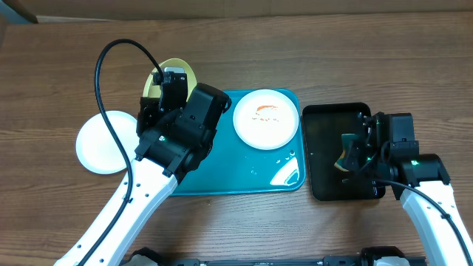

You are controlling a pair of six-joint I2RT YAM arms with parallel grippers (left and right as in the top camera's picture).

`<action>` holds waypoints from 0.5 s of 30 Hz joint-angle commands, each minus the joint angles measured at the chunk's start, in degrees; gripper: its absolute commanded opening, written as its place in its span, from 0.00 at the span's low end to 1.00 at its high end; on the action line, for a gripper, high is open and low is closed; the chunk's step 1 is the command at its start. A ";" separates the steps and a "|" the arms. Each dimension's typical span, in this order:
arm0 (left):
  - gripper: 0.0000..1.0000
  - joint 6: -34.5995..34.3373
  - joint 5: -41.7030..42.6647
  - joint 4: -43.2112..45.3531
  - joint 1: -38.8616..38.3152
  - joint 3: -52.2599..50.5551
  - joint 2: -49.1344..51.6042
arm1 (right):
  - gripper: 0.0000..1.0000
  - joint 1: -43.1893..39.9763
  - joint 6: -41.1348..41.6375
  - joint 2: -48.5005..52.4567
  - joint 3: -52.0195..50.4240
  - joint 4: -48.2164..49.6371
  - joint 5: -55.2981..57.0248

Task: Clean dirty plates on tray and stack at the side
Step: 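Carry the yellow plate left with the left gripper and stack it on the white plate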

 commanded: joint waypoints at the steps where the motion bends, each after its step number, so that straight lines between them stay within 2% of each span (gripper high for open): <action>1: 0.04 0.46 -1.86 0.44 -0.17 1.29 -1.18 | 0.04 -0.20 0.24 0.20 -0.31 0.13 0.57; 9: 0.04 -0.59 -0.90 -0.52 1.75 1.29 -1.18 | 0.04 -0.20 0.22 0.20 -0.31 0.07 0.59; 15: 0.04 -1.97 11.76 -4.70 14.82 1.29 -1.18 | 0.04 -0.20 0.20 0.20 -0.31 -0.46 0.59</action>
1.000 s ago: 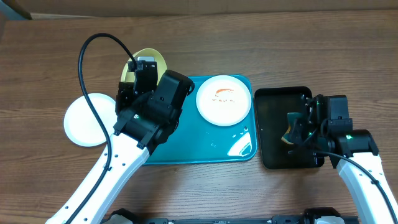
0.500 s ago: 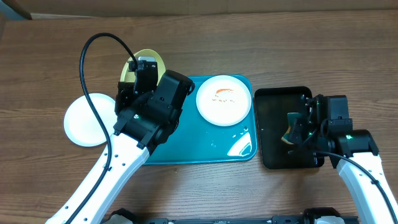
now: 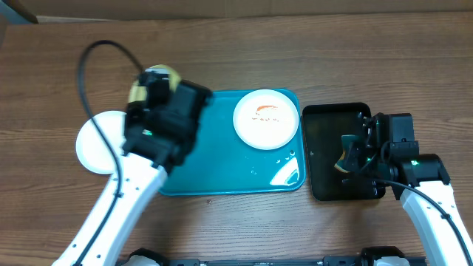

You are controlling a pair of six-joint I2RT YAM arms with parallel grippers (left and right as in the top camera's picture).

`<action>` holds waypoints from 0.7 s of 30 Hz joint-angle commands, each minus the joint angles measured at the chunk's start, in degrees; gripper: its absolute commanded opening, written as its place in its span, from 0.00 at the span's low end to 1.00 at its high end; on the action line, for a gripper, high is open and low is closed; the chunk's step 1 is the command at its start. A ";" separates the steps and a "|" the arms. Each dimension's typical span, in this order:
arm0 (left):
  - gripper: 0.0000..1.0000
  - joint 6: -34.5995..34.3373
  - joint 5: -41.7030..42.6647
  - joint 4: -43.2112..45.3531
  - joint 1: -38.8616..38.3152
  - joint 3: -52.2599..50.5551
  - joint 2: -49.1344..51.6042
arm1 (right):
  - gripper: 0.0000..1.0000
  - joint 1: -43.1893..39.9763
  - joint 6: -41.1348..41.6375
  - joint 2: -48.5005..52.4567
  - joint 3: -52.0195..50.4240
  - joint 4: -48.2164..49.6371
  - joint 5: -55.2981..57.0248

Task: Clean dirty plates on tray and stack at the side
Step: 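Carry the yellow plate left with the left gripper and stack it on the white plate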

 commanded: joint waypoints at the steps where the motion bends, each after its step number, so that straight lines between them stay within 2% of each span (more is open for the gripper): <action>1: 0.04 -1.66 9.42 -1.29 9.53 1.29 -1.18 | 0.04 -0.20 0.15 0.17 -0.28 0.24 0.57; 8: 0.04 -2.08 38.05 -2.38 33.24 1.20 -0.22 | 0.04 -0.20 0.17 0.20 -0.28 0.17 0.55; 10: 0.04 -2.05 44.02 -2.34 39.01 1.18 1.14 | 0.04 -0.20 0.17 0.20 -0.28 0.04 0.57; 16: 0.04 -2.05 51.08 -1.09 50.77 1.18 8.85 | 0.04 -0.20 0.17 0.20 -0.28 -0.37 0.55; 21: 0.04 -1.81 51.84 0.59 52.59 1.18 13.75 | 0.04 -0.20 0.17 0.20 -0.28 -0.57 0.55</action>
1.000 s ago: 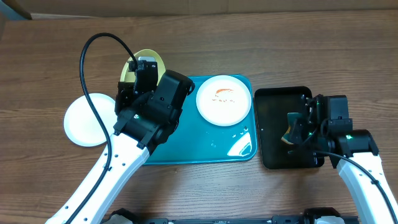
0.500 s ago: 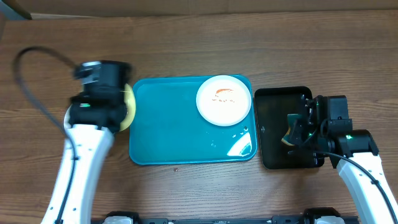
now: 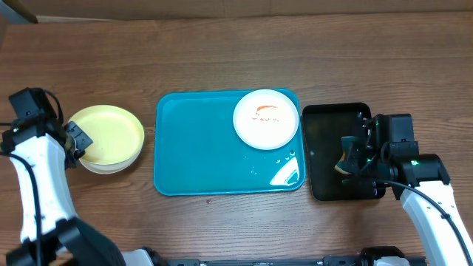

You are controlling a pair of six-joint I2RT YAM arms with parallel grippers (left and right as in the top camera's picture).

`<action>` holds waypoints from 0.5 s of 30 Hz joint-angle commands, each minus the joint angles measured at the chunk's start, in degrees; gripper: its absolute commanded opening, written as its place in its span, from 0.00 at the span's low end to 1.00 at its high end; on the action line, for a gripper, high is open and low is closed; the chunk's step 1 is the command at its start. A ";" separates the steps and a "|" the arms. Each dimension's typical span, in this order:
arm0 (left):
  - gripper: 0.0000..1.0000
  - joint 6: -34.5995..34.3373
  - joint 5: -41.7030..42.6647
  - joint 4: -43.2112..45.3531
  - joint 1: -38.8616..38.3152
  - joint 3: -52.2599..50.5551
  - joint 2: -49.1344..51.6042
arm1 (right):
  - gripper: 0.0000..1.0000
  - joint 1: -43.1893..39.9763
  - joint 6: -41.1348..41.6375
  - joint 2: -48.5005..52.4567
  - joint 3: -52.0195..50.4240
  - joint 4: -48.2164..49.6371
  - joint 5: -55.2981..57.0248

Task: Clean dirty plates on tray and stack at the side
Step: 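Carry the yellow plate left with the left gripper and stack it on the white plate, then move the left gripper to the sauce-stained white plate rim and grasp it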

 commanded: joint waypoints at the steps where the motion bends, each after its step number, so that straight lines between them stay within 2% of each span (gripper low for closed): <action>1: 0.06 -0.50 3.87 1.03 0.98 1.18 3.37 | 0.04 -0.20 0.17 0.17 -0.24 0.09 0.57; 3: 0.09 -0.50 3.91 1.49 0.98 1.18 4.02 | 0.04 -0.20 0.15 0.17 -0.24 0.09 0.59; 4: 0.16 -0.50 3.91 1.79 0.96 1.18 4.09 | 0.04 -0.20 0.17 0.17 -0.24 0.09 0.59; 6: 0.41 -0.52 4.00 2.32 0.94 1.25 4.07 | 0.04 -0.20 0.15 0.17 -0.24 0.04 0.59; 8: 0.44 -0.50 5.81 2.29 0.76 1.40 4.04 | 0.04 -0.20 0.15 0.15 -0.24 0.07 0.59; 9: 0.46 0.13 10.82 2.29 0.50 1.46 4.02 | 0.04 -0.20 0.15 0.15 -0.24 0.07 0.59; 15: 0.48 6.51 25.68 2.34 -4.74 1.53 4.02 | 0.04 -0.20 0.17 0.15 -0.24 -0.17 0.57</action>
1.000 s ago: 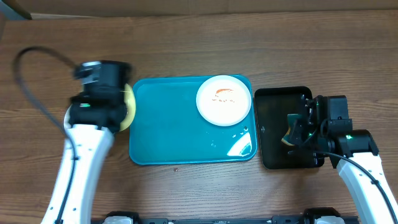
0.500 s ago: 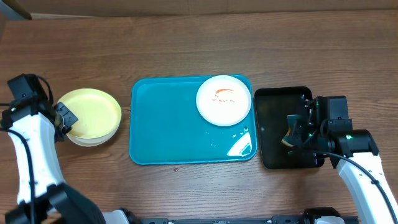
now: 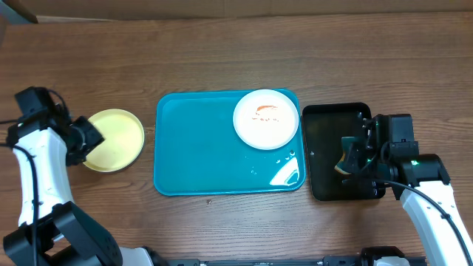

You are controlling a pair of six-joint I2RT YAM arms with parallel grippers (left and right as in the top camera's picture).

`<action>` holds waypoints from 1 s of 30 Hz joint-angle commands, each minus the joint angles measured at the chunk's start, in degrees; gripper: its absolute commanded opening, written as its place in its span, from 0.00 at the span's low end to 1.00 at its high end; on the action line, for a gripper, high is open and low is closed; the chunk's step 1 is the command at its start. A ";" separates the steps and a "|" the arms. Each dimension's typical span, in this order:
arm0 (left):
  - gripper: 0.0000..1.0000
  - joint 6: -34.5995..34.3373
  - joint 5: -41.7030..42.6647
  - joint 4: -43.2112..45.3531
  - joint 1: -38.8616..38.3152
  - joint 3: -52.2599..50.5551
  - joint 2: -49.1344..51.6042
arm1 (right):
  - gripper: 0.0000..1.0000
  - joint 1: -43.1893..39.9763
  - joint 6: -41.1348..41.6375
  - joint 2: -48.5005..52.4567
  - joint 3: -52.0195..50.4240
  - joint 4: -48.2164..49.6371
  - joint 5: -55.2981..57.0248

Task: Clean dirty plates on tray and stack at the side
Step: 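Move the left gripper to the sauce-stained white plate rim and grasp it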

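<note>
A white plate [image 3: 266,118] with red smears lies in the far right corner of the teal tray [image 3: 207,162]. Left of the tray, a yellow plate [image 3: 117,139] sits on top of another plate, of which only a thin pale rim shows. My left gripper [image 3: 87,137] is at the yellow plate's left rim; its jaws are too small to read. My right gripper [image 3: 349,159] hangs inside the black bin [image 3: 325,125], shut on a yellow-green sponge [image 3: 345,161].
The brown wooden table runs all around. The black bin stands just right of the tray. The left arm's cable loops near the table's left edge.
The yellow plate has sunk flat onto the white plate, whose rim showed clearly below it before. My left gripper has shifted slightly right, still at the plate's left rim. The right arm is unchanged.
My left arm was over the tray's left end with the yellow plate at its far side, while a white plate lay alone left of the tray. Then the arm and plate were farther left, then above the white plate. Now the yellow plate rests stacked on it.
</note>
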 commanded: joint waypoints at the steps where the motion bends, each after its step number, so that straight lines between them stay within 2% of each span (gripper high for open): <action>1: 0.49 6.10 14.10 0.33 -5.73 1.53 -0.17 | 0.04 -0.20 0.15 0.15 -0.26 -0.17 0.55; 4: 0.52 10.78 18.47 1.92 -12.87 1.53 -0.17 | 0.04 -0.20 0.15 0.15 -0.26 -0.37 0.55; 8: 0.67 13.00 19.30 6.05 -22.80 1.51 -0.13 | 0.04 -0.20 0.17 0.15 -0.26 -0.37 0.57; 12: 0.71 13.07 18.49 12.98 -32.15 1.51 0.39 | 0.04 -0.20 0.15 0.15 -0.26 -0.42 0.55; 19: 0.74 12.85 12.72 21.42 -43.28 1.51 5.25 | 0.04 -0.20 0.17 0.17 -0.26 -0.61 0.55; 26: 0.74 8.28 12.48 25.79 -47.43 1.51 13.73 | 0.04 -0.20 0.17 0.17 -0.26 -0.63 0.55; 28: 0.72 7.30 12.68 25.99 -47.78 1.51 15.45 | 0.04 -0.20 0.17 0.17 -0.26 -0.63 0.55; 30: 0.64 6.99 12.66 25.59 -48.06 1.51 17.44 | 0.04 -0.20 0.17 0.17 -0.26 -0.61 0.55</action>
